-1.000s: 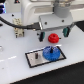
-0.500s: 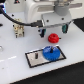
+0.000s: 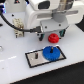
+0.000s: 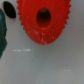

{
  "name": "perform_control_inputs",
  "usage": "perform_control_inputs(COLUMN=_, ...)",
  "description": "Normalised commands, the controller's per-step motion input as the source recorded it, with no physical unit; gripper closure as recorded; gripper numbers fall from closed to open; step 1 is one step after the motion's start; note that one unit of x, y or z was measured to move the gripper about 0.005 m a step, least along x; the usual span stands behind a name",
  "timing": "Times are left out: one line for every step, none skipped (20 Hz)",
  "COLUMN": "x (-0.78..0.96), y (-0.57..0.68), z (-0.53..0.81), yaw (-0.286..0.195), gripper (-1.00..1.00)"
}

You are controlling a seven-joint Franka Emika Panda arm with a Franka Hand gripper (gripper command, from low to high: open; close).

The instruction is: Insert the blue gear onto the right peg, followed by the red gear

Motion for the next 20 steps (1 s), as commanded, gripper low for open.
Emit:
perform_control_inputs(x=-0.1, y=0.03, z=-0.22, yaw=0.0, gripper=-1.0)
perform_control_inputs(x=-0.03, y=0.01, z=-0.21, yaw=0.0, gripper=-1.0)
perform_control_inputs(x=-0.01, y=0.03, z=-0.1, yaw=0.0, gripper=-1.0)
perform_control_inputs(x=0.14, y=0.04, z=-0.07, yaw=0.0, gripper=-1.0)
perform_control_inputs(x=0.23, y=0.02, z=-0.02, yaw=0.0, gripper=-1.0)
perform_control_inputs(x=0.32, y=0.02, z=-0.04, yaw=0.0, gripper=-1.0)
perform_control_inputs(x=0.48, y=0.0, z=-0.03, yaw=0.0, gripper=-1.0)
perform_control_inputs(x=0.41, y=0.0, z=-0.05, yaw=0.0, gripper=-1.0)
perform_control_inputs(x=0.32, y=0.02, z=-0.05, yaw=0.0, gripper=-1.0)
perform_control_inputs(x=0.2, y=0.01, z=-0.05, yaw=0.0, gripper=-1.0)
perform_control_inputs(x=0.23, y=0.01, z=-0.09, yaw=0.0, gripper=1.0)
perform_control_inputs(x=0.21, y=0.02, z=-0.06, yaw=0.0, gripper=1.0)
perform_control_inputs(x=0.18, y=0.01, z=-0.03, yaw=0.0, gripper=1.0)
perform_control_inputs(x=0.14, y=0.0, z=-0.03, yaw=0.0, gripper=1.0)
perform_control_inputs(x=0.1, y=-0.01, z=-0.05, yaw=0.0, gripper=1.0)
perform_control_inputs(x=0.07, y=0.0, z=-0.01, yaw=0.0, gripper=1.0)
perform_control_inputs(x=0.07, y=0.0, z=-0.06, yaw=0.0, gripper=1.0)
perform_control_inputs(x=0.04, y=0.01, z=-0.02, yaw=0.0, gripper=1.0)
perform_control_inputs(x=0.03, y=0.0, z=-0.03, yaw=0.0, gripper=1.0)
perform_control_inputs(x=0.06, y=0.01, z=0.0, yaw=0.0, gripper=1.0)
